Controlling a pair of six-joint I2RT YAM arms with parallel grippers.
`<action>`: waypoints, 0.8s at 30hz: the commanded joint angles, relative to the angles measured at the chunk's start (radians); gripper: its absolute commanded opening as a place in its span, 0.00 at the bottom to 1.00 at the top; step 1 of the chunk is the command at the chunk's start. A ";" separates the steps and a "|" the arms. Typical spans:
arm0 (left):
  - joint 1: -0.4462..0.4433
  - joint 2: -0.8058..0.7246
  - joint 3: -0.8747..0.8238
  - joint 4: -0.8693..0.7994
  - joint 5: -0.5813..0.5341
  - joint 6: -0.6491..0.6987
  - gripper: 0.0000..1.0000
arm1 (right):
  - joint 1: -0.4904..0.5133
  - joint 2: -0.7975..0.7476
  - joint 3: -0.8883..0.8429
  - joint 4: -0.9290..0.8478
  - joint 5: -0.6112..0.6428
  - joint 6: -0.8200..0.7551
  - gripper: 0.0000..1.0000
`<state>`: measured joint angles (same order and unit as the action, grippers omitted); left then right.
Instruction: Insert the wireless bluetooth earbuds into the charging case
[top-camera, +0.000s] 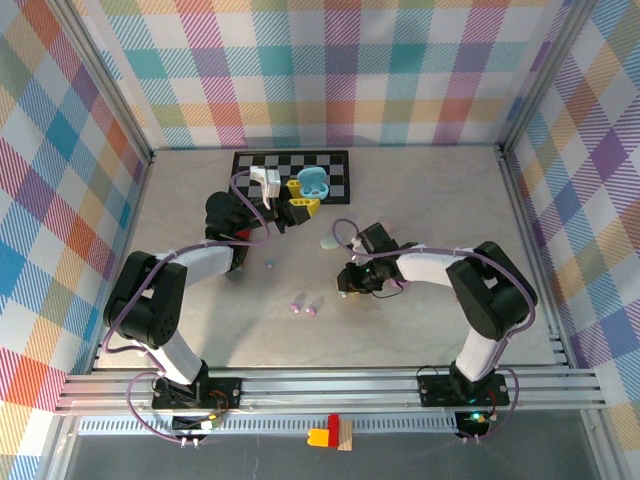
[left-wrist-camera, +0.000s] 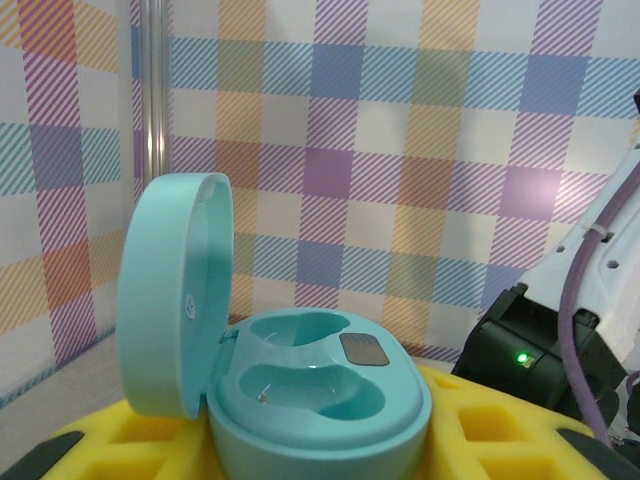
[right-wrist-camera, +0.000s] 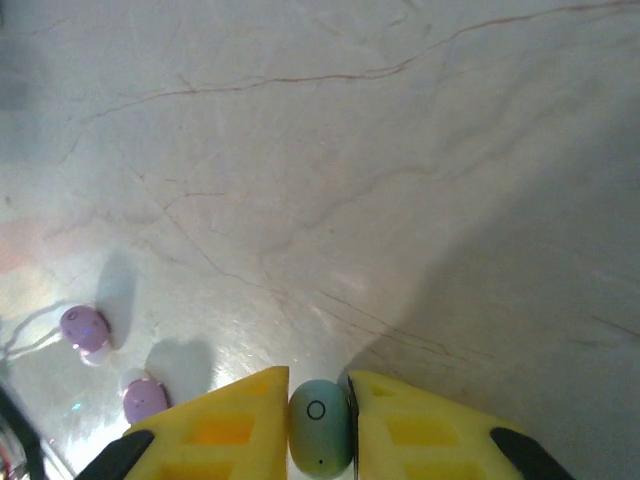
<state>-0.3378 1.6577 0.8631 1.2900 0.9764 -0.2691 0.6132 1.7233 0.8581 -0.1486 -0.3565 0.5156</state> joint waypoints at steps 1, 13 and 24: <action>0.011 -0.003 0.013 0.054 0.003 0.013 0.39 | 0.006 -0.087 -0.022 -0.035 0.159 0.039 0.20; 0.019 -0.035 -0.043 0.050 -0.044 0.042 0.39 | 0.023 -0.212 0.105 -0.228 0.657 0.123 0.21; 0.025 -0.010 -0.059 0.048 -0.041 0.047 0.39 | 0.037 -0.206 0.214 -0.341 0.778 0.113 0.20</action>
<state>-0.3244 1.6547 0.8066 1.2896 0.9302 -0.2420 0.6437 1.5173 1.0374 -0.4175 0.3672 0.6174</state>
